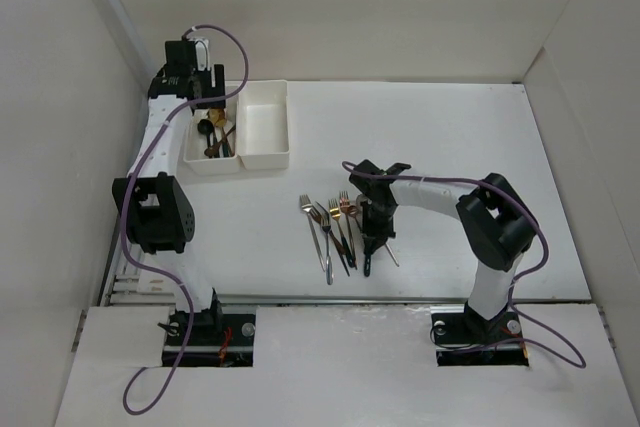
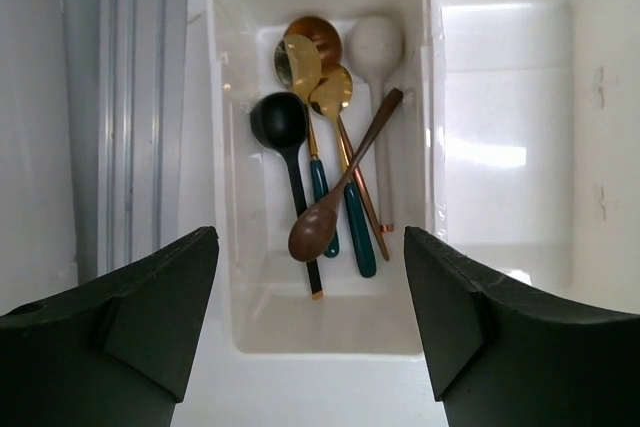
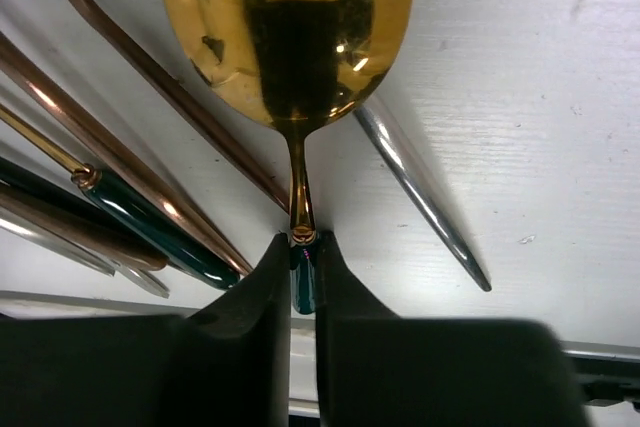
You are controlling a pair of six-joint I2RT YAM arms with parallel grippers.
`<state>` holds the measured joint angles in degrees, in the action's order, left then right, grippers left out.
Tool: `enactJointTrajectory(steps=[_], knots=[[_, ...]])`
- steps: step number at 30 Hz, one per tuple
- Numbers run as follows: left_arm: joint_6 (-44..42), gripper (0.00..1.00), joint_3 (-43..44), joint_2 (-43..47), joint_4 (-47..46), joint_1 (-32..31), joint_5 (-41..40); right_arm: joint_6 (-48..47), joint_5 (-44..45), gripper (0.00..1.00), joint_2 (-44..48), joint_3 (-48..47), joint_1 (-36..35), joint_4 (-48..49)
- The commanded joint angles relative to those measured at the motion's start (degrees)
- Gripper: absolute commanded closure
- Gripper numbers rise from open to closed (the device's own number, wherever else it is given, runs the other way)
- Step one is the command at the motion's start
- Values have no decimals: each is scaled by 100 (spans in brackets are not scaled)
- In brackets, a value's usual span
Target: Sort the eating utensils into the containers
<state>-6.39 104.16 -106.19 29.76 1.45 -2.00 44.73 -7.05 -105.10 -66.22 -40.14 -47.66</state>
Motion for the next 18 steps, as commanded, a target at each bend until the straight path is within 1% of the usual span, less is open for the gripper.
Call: enactJointTrajectory(steps=[1, 2, 6, 8, 11, 12, 13, 15, 16, 17, 18], knots=[[33, 28, -89, 353, 205, -14, 235, 97, 283, 97, -134, 126, -29, 257], [33, 28, -89, 354, 206, -14, 235, 158, 379, 100, -73, 126, -29, 257], [-29, 28, -89, 477, 337, -14, 454, 159, 555, 100, 42, 22, -29, 125], [-151, 28, -37, 546, 338, -14, 621, 159, 678, 100, 243, -206, -29, -120], [-397, 26, 16, 617, 469, -14, 1156, 159, 1126, 100, 568, -760, -29, -514], [-485, 25, 86, 617, 644, -14, 1358, 107, 1266, 100, 831, -927, -29, -595], [-651, 25, 87, 617, 715, -14, 1795, 106, 1555, 100, 964, -1102, -29, -665], [-836, 24, 87, 670, 890, -14, 2298, 106, 1802, 100, 1279, -1656, -29, -727], [-916, 24, 87, 670, 944, -83, 2779, 106, 1986, 100, 1281, -1875, -29, -727], [-1021, 23, 87, 670, 996, -84, 3010, 106, 2049, 100, 1342, -2339, -29, -666], [-1022, 23, 87, 722, 1049, -162, 3247, 106, 2050, 100, 1343, -2587, -29, -535]])
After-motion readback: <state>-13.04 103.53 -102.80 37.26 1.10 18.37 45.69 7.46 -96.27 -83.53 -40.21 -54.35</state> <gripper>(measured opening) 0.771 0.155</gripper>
